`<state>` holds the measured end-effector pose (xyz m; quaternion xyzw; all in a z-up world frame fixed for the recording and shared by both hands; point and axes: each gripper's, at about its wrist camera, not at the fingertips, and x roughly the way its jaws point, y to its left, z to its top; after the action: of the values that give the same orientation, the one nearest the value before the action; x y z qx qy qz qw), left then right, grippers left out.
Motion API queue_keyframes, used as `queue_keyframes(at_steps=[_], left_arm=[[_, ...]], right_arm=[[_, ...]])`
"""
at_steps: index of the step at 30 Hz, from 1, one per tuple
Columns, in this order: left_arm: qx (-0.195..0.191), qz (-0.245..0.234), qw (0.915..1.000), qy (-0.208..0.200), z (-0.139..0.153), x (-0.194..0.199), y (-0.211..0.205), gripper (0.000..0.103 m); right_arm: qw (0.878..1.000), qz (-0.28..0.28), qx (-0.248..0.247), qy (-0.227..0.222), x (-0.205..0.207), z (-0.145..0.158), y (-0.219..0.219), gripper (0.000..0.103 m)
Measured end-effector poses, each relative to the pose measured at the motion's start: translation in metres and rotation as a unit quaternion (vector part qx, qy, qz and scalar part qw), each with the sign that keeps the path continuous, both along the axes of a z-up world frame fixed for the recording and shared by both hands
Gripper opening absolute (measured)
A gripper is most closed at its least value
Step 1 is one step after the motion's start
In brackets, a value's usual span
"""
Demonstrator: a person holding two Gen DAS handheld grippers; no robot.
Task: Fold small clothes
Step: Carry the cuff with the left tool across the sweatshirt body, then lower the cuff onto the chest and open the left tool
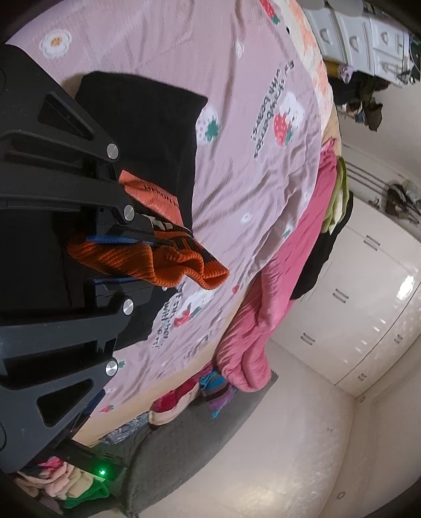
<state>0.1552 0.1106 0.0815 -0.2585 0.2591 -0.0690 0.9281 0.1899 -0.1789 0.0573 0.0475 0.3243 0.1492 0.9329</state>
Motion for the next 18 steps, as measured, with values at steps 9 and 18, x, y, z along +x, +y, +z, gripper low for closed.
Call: queue_keyframes(at_steps=[9, 18], left_arm=[[0.024, -0.063, 0.9977, 0.003, -0.006, 0.015, -0.050, 0.007], [0.035, -0.115, 0.9920, 0.040, -0.030, 0.033, -0.092, 0.007]], right_arm=[[0.999, -0.039, 0.024, 0.004, 0.002, 0.001, -0.038, 0.099], [0.996, -0.074, 0.048, 0.018, 0.004, -0.004, -0.072, 0.099]])
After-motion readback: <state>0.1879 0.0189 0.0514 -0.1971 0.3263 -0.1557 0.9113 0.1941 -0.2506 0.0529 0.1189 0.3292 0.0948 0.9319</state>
